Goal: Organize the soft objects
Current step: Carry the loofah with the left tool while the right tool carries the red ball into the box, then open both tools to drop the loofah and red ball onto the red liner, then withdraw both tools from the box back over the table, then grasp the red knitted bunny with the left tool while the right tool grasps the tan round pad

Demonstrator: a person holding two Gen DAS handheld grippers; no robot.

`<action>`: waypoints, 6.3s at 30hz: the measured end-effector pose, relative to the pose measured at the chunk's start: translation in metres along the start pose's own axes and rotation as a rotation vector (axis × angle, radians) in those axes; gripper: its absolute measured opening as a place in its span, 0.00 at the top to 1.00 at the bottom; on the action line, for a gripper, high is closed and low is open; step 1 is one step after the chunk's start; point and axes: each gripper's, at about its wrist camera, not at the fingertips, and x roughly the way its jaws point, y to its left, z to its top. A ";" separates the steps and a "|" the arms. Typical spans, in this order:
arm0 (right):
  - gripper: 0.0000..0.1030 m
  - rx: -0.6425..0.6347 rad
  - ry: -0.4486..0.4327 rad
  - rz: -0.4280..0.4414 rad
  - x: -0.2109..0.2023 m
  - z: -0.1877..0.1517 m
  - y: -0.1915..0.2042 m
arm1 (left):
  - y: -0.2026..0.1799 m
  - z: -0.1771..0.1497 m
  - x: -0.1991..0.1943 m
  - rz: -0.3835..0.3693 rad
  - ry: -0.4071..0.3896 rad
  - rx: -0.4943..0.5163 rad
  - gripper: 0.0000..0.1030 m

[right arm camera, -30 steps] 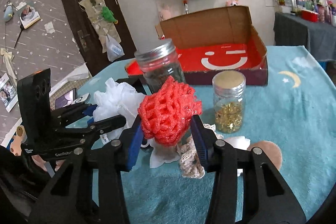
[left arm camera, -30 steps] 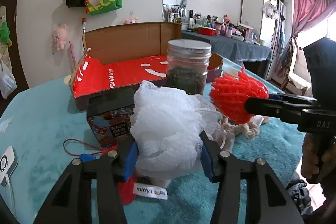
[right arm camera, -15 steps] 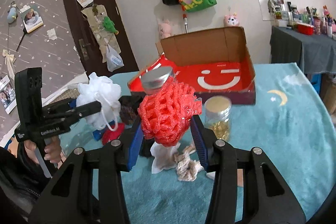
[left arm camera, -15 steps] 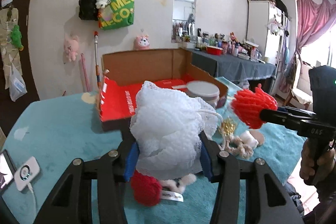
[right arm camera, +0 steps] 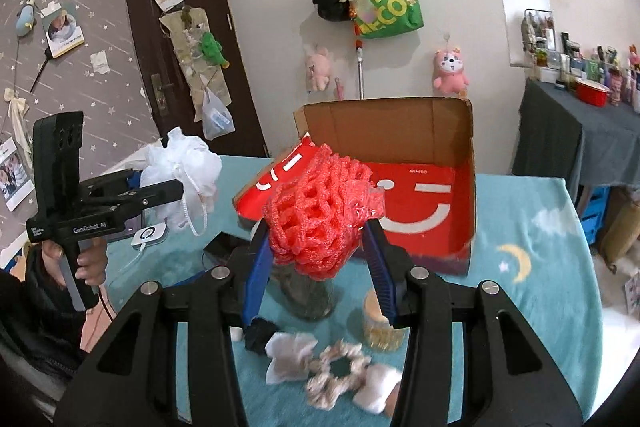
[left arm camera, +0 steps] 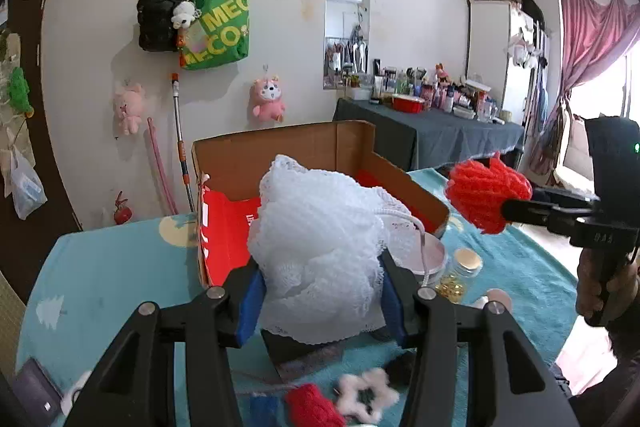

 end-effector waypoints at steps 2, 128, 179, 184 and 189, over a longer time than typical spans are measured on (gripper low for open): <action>0.58 -0.012 0.017 0.005 0.008 0.009 -0.004 | 0.005 0.008 0.009 -0.004 0.017 0.006 0.49; 0.04 -0.025 -0.172 -0.427 -0.055 -0.088 0.077 | -0.077 -0.093 -0.042 0.076 -0.179 -0.113 0.00; 0.04 0.119 0.059 -0.484 0.003 -0.152 0.019 | -0.018 -0.139 0.004 0.213 0.073 -0.164 0.00; 0.04 0.124 0.061 -0.487 -0.002 -0.145 0.007 | 0.004 -0.138 0.004 0.250 0.101 -0.167 0.00; 0.04 0.122 0.073 -0.518 -0.005 -0.138 -0.007 | 0.019 -0.142 0.014 0.228 0.160 -0.211 0.00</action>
